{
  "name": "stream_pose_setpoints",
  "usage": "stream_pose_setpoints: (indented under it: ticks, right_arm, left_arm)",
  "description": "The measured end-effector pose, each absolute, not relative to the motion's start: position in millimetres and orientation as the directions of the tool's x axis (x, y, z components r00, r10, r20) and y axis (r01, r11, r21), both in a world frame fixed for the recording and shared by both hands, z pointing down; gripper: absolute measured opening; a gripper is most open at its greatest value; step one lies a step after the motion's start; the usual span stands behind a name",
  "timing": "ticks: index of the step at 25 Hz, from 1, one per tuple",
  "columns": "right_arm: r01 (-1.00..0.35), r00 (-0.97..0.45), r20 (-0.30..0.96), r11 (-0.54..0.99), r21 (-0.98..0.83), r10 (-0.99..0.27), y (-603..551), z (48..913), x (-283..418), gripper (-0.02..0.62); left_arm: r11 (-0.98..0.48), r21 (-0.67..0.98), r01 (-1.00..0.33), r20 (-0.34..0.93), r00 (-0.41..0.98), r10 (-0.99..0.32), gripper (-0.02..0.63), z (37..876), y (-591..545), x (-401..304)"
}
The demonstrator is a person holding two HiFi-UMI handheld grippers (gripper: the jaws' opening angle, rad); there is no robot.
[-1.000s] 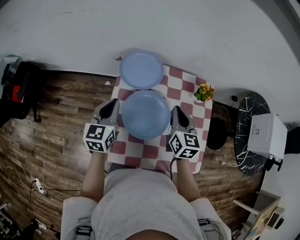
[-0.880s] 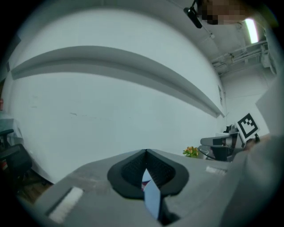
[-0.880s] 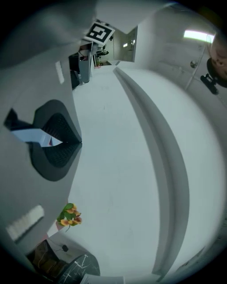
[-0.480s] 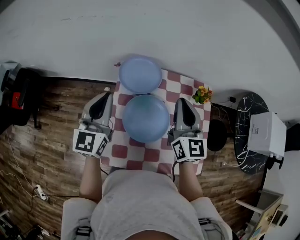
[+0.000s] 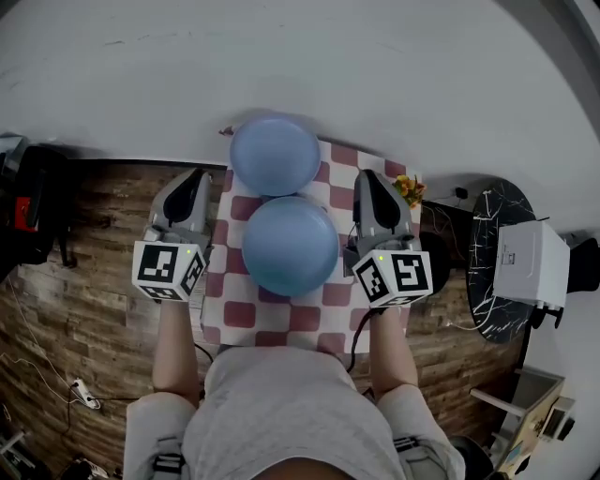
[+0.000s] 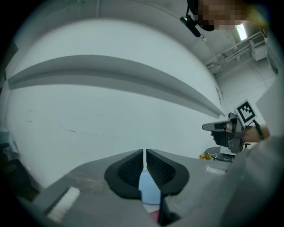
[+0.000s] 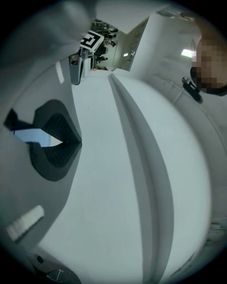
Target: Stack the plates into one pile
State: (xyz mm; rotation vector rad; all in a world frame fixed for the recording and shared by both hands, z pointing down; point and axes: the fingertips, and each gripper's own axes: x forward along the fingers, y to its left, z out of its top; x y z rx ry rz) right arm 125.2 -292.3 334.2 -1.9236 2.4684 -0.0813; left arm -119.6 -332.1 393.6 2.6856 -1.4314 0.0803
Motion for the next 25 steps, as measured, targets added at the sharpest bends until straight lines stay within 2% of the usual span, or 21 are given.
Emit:
stream_pose_setpoints:
  ticks: [6,13,17,25]
  right_arm:
    - [-0.960,-0.272,0.310,0.235,-0.151,-0.911,-354.9,400.0,138.8,0.002]
    - [-0.958,-0.266,0.567,0.149,-0.245,-0.779,-403.9,501.1,159.9,0.009]
    - [-0.948,-0.284,0.659,0.099,-0.304,-0.697,-417.4,552.4,162.0,0.057]
    - [-0.930,-0.300,0.739,0.014,-0.367,-0.603,-426.3,621.9,162.8,0.098]
  left_arm:
    - [-0.505,0.202,-0.839,0.275,0.543,-0.793,0.054,454.6,-378.6,-117.8]
    - [-0.470,0.326,-0.820,0.469,0.572,-0.673,0.119,534.2,-409.3,-98.2]
    - [-0.453,0.325,-0.830,0.548,0.555,-0.626,0.140,570.0,-424.0,-92.7]
    - [-0.415,0.338,-0.844,0.640,0.530,-0.556,0.170,625.2,-441.7,-86.5]
